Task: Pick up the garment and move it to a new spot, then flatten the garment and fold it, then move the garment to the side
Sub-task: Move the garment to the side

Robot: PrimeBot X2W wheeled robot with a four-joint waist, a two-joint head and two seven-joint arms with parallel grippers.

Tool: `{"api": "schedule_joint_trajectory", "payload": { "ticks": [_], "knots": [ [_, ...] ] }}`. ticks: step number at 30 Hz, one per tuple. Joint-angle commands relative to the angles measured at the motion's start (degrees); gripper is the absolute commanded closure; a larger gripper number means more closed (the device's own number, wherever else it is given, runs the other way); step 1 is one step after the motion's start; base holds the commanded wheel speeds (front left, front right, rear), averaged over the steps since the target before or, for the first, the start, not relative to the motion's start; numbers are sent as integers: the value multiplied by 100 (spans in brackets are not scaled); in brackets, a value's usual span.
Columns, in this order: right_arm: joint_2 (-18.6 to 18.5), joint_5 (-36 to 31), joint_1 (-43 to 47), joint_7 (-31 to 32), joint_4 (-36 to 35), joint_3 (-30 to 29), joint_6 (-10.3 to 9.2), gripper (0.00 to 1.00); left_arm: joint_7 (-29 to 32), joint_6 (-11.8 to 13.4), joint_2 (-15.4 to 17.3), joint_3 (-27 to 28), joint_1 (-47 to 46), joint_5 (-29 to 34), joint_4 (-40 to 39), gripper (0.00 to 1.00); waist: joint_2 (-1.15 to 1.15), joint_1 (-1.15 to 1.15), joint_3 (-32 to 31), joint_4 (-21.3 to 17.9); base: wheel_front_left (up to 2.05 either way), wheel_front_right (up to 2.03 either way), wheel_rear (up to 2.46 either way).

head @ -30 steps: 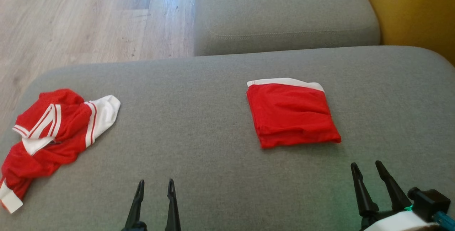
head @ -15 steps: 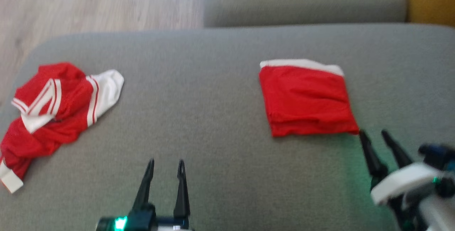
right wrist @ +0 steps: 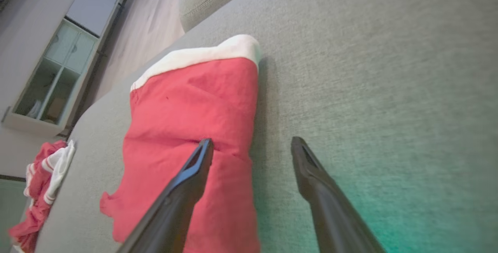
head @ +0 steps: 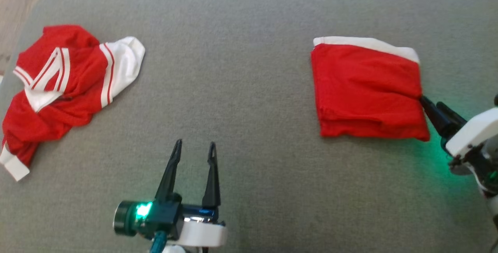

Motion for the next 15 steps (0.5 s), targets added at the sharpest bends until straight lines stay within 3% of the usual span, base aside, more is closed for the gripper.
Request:
{"api": "schedule_joint_trajectory", "payload": {
  "ticks": [1, 4, 5, 6, 7, 8, 15],
  "knots": [
    [-195, 141, -181, 86, -112, 43, -4, 0, -55, 38, -28, 114, -233, -62, -165, 0, 0, -1, 135, 99, 0, 0, 0],
    [-227, 347, -320, 197, -45, 63, -4, 0, -55, 70, -28, 67, -356, -85, -161, 0, 0, -1, 253, 169, 0, 0, 0],
    [-242, 383, -351, 208, -34, 83, -4, 22, -55, 83, -28, 59, -394, -82, -157, 0, 0, -1, 282, 187, 0, 0, 0],
    [-256, 418, -373, 217, -30, 110, -4, 55, -55, 95, -28, 53, -427, -78, -154, 0, 0, -1, 303, 200, 0, 0, 0],
    [-264, 469, -388, 231, -32, 136, -4, 95, -55, 108, -28, 49, -450, -78, -155, 0, 0, -1, 319, 206, 0, 0, 0],
    [-272, 527, -399, 249, -49, 166, -4, 100, -55, 114, -28, 52, -470, -80, -153, 0, 0, -1, 335, 208, 0, 0, 0],
    [-588, 622, -442, 49, -250, 326, -4, 100, -55, 71, -28, 156, -584, -78, -105, 0, 0, -1, 438, 10, 0, 0, 0]
  ]
}}
